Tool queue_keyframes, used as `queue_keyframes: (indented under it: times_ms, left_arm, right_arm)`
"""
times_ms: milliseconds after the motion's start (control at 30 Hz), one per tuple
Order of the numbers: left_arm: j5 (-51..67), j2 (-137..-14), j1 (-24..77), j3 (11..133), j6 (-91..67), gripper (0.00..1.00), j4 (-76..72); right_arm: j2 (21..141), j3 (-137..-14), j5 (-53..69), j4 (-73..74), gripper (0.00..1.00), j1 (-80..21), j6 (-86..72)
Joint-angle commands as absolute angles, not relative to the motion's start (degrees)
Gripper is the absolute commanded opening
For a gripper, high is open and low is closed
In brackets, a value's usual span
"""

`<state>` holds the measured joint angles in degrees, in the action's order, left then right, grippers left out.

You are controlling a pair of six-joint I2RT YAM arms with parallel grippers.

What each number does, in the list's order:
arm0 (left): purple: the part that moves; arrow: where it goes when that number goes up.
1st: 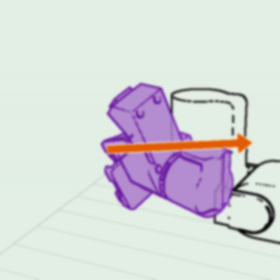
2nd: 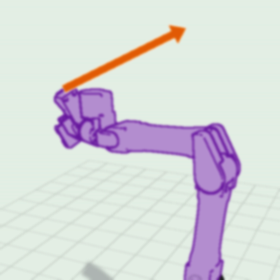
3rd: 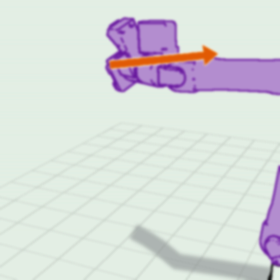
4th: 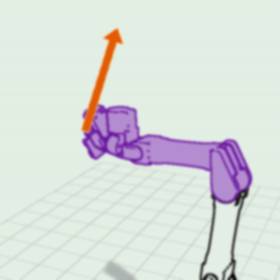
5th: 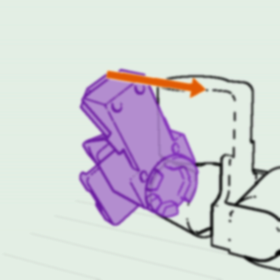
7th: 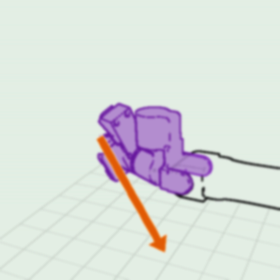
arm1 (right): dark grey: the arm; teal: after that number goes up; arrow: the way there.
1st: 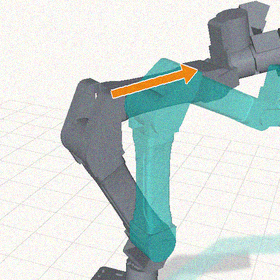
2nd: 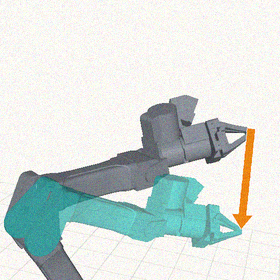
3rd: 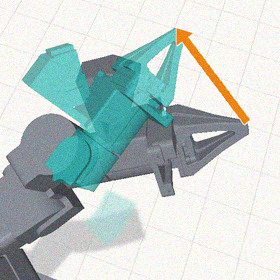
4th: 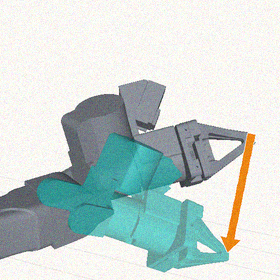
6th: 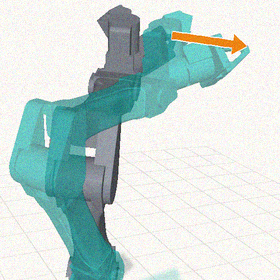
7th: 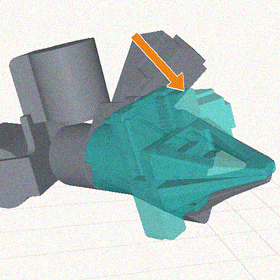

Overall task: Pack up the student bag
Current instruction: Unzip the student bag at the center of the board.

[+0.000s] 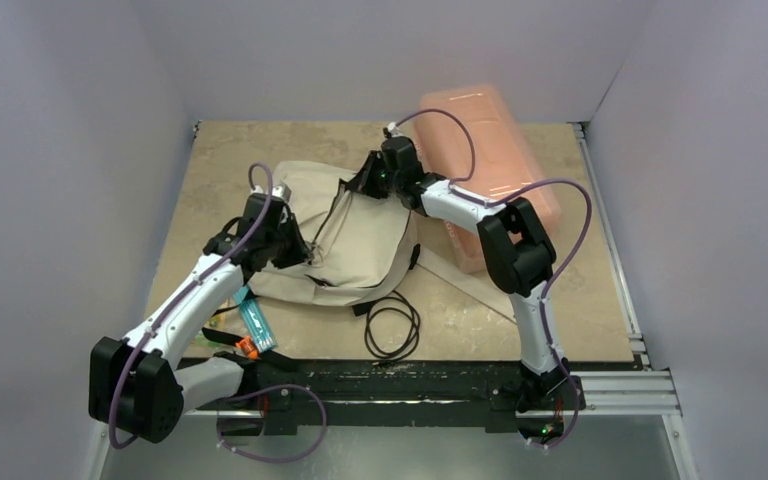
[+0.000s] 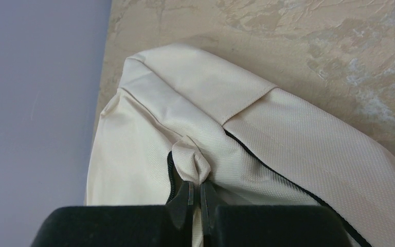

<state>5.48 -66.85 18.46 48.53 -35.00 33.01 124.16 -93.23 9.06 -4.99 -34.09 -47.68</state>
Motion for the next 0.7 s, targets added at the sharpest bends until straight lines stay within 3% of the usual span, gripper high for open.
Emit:
queue_keyframes:
  times_ms: [0,33,67,133,233,333,467,667]
  left_arm:
    - [6.14,-63.92,19.16,44.62,-40.16,0.0,43.98]
    - [6.35,-63.87,19.05,44.46,-40.32,0.0,44.14]
    - [6.86,-64.12,18.81,45.04,-40.27,0.09,44.86]
    - [7.09,-64.23,18.24,47.06,-40.61,0.42,46.95]
    - [5.88,-62.39,17.19,51.21,-40.37,0.61,50.33]
    - [6.43,-59.07,13.58,55.36,-39.39,0.66,54.28]
    - [2.45,-52.05,12.31,64.3,-36.66,0.68,61.61]
    - [-8.31,-42.57,12.3,78.96,-35.08,0.67,71.62]
  right_arm:
    - [124.49,-98.2,2.78,-8.45,0.0,-31.65,-40.18]
    - [124.77,-99.11,4.51,-8.05,0.0,-31.67,-38.66]
    - [125.06,-100.39,6.56,-6.71,0.08,-31.74,-37.09]
    - [124.34,-102.53,9.23,-2.51,0.48,-31.81,-34.39]
    - [119.8,-103.03,8.77,2.62,0.74,-32.92,-28.25]
    - [115.51,-104.94,7.79,11.9,0.8,-34.28,-23.54]
    - [104.14,-93.82,2.22,11.85,0.88,-38.51,-23.76]
    - [89.71,-77.47,-6.19,4.58,0.88,-55.75,-33.8]
